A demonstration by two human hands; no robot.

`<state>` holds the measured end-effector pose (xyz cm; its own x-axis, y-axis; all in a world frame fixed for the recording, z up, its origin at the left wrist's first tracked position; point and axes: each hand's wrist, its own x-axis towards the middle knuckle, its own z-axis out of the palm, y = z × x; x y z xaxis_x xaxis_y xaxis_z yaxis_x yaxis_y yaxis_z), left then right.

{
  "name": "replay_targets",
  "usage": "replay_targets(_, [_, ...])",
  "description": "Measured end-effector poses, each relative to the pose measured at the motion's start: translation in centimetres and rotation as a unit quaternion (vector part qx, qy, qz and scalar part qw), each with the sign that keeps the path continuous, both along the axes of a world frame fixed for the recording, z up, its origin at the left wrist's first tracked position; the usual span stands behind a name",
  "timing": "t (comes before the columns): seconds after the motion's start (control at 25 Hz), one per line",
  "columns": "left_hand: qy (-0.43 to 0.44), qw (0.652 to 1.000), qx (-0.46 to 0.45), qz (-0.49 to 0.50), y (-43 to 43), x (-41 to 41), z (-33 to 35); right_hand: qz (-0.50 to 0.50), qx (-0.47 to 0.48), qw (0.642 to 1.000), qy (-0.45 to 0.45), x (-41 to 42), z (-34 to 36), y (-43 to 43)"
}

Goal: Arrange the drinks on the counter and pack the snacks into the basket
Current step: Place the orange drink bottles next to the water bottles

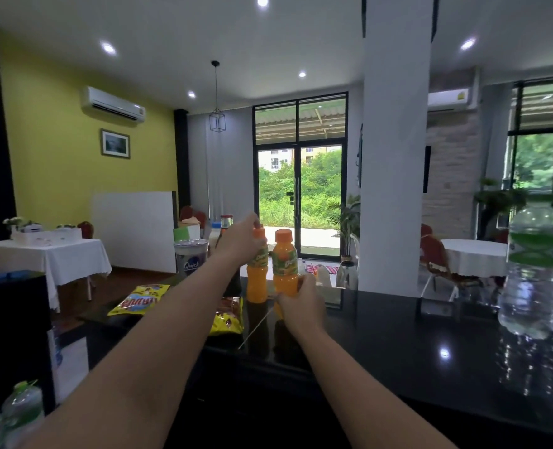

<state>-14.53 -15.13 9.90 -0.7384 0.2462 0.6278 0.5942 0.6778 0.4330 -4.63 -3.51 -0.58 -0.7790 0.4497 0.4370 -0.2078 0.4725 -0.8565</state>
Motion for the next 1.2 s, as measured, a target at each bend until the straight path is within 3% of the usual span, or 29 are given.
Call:
replay_targets(0.16, [0.036,0.998,-0.013,-0.039,0.3,1.5,-0.2,-0.023,-0.014,1.000,0.011,1.4,0.6,2.2])
replay_targets(0.36, [0.014,0.988,0.065,-0.141,4.1,4.7,1.2,-0.074,-0.036,0.996,0.043,5.7,1.3,7.5])
replay_targets(0.52, [0.033,0.978,0.061,-0.199,10.2,7.7,2.6,-0.136,0.013,0.989,0.054,11.3,1.4,13.0])
replay_targets(0.8, [-0.017,0.952,0.038,-0.303,23.0,12.8,1.9,-0.241,0.053,0.969,0.011,19.2,0.8,21.2])
replay_targets(1.0, [-0.012,0.934,0.016,-0.356,30.4,15.1,0.2,-0.292,-0.003,0.956,0.018,19.9,0.3,23.4])
replay_targets(1.2, [-0.020,0.928,0.026,-0.371,33.3,14.1,-0.5,-0.282,0.005,0.959,-0.032,18.1,-0.1,24.3])
